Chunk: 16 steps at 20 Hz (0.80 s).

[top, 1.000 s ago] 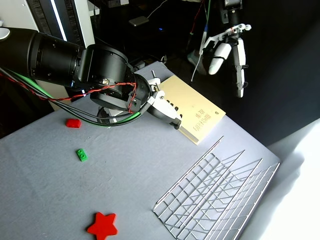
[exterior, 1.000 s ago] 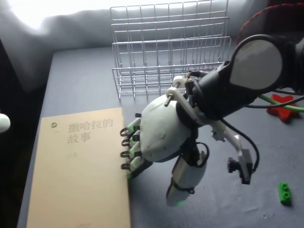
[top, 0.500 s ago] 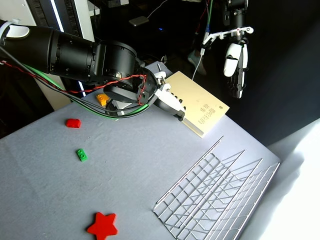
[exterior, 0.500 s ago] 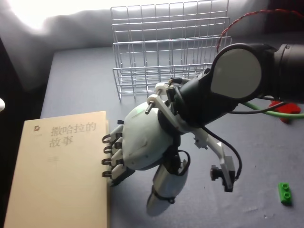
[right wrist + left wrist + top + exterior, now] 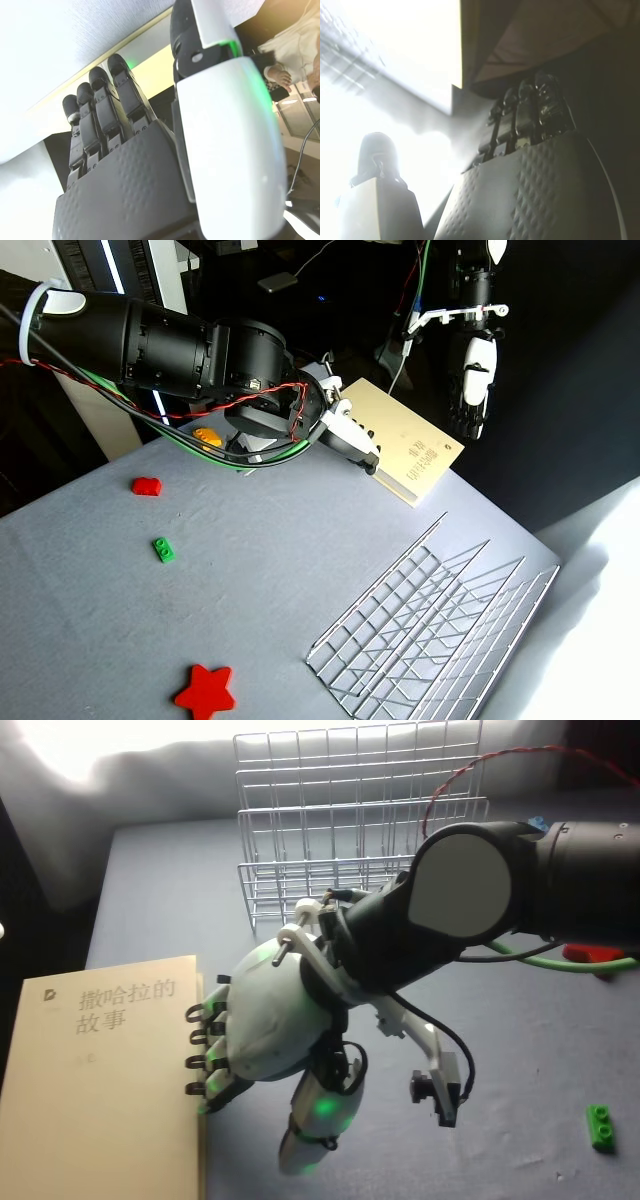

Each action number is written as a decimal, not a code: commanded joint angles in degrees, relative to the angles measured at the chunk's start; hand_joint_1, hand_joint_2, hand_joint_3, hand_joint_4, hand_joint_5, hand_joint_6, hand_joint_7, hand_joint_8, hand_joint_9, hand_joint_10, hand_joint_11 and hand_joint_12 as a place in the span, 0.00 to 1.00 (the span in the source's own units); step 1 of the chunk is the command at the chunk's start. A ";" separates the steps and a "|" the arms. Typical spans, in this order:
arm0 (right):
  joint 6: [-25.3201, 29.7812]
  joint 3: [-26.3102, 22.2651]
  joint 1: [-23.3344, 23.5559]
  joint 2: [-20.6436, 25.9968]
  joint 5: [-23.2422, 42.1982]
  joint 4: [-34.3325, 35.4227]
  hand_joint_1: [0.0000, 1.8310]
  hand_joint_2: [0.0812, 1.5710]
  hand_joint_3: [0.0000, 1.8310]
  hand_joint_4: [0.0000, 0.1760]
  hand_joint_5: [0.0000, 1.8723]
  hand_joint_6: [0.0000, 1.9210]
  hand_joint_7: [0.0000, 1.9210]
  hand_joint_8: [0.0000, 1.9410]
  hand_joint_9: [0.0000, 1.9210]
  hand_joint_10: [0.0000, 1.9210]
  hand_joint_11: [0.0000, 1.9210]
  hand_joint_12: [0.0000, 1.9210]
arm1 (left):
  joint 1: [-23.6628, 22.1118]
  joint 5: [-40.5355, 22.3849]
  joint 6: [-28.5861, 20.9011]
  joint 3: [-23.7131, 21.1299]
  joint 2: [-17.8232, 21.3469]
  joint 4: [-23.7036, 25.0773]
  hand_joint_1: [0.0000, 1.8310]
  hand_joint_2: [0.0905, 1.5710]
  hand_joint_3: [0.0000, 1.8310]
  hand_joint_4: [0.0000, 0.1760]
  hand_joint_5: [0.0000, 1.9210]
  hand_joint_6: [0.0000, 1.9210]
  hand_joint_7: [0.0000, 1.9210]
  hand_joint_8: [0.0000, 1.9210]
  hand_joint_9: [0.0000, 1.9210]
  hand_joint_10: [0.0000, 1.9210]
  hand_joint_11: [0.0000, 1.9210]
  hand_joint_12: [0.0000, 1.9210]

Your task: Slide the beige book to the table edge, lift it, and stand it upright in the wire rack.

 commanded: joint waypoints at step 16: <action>2.06 -0.09 0.85 -0.98 -4.66 1.72 0.06 0.72 0.00 0.00 0.09 0.00 0.09 0.00 0.08 0.00 0.00 0.22 | 1.45 -1.91 -7.47 2.01 -3.33 6.70 0.27 0.60 0.00 0.00 0.00 0.00 0.00 0.00 0.00 0.00 0.00 0.00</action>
